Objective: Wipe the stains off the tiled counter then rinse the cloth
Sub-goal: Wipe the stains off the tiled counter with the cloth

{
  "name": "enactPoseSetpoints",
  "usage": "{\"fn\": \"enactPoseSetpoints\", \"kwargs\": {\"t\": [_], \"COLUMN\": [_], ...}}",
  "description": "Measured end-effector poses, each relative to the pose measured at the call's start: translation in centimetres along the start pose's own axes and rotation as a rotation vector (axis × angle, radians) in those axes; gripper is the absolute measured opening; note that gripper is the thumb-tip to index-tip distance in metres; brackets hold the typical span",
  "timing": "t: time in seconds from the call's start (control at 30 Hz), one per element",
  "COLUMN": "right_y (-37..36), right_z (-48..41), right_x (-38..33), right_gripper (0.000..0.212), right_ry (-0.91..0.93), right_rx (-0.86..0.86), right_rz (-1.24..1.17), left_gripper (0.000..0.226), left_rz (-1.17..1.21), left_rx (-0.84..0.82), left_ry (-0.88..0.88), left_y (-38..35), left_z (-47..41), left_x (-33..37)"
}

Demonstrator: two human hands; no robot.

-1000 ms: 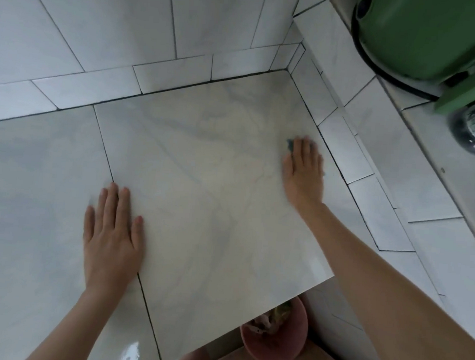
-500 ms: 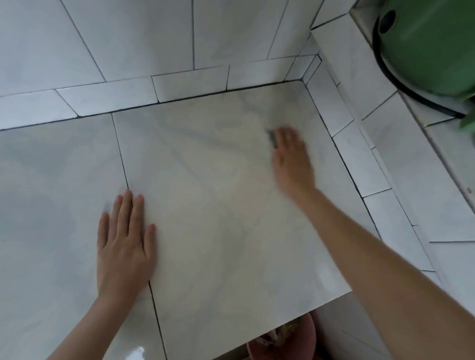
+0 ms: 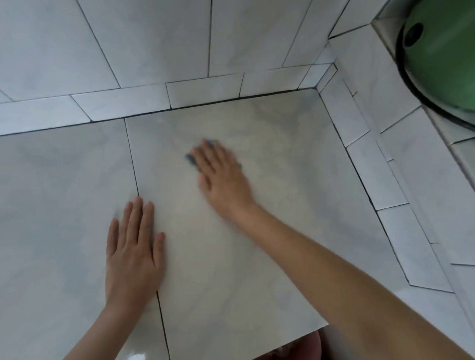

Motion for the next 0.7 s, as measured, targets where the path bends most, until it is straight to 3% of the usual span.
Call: {"fn": "enactPoseSetpoints", "kwargs": {"t": [0.07, 0.13, 0.37, 0.7], "right_y": [-0.7, -0.2, 3.2, 3.3], "right_z": [1.0, 0.2, -2.7, -6.3], "right_x": [-2.0, 0.6, 20.6, 22.9], "right_gripper": [0.054, 0.055, 0.051, 0.057], "right_ry": [0.146, 0.161, -0.477, -0.853], "right_rx": [-0.074, -0.069, -0.016, 0.025], "right_rz": [0.058, 0.083, 0.059, -0.062], "left_gripper": [0.058, 0.058, 0.057, 0.056], "left_rz": [-0.008, -0.008, 0.005, 0.003], "left_rx": [0.0, -0.002, 0.008, 0.032], "left_ry": [0.001, -0.003, -0.014, -0.024], "left_y": [0.0, 0.0, 0.2, 0.3], "left_z": [0.0, -0.1, 0.0, -0.1], "left_x": [0.0, 0.0, 0.1, 0.2]}}
Point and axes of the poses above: each hand's wrist, its own z-axis away from the middle knuckle, its own y-axis out of the back of the hand, x = y × z, the point moved 8 cm from there along -z, towards the middle knuckle, and after that the axes turned 8 degrees about z, right-handed, at the moved point
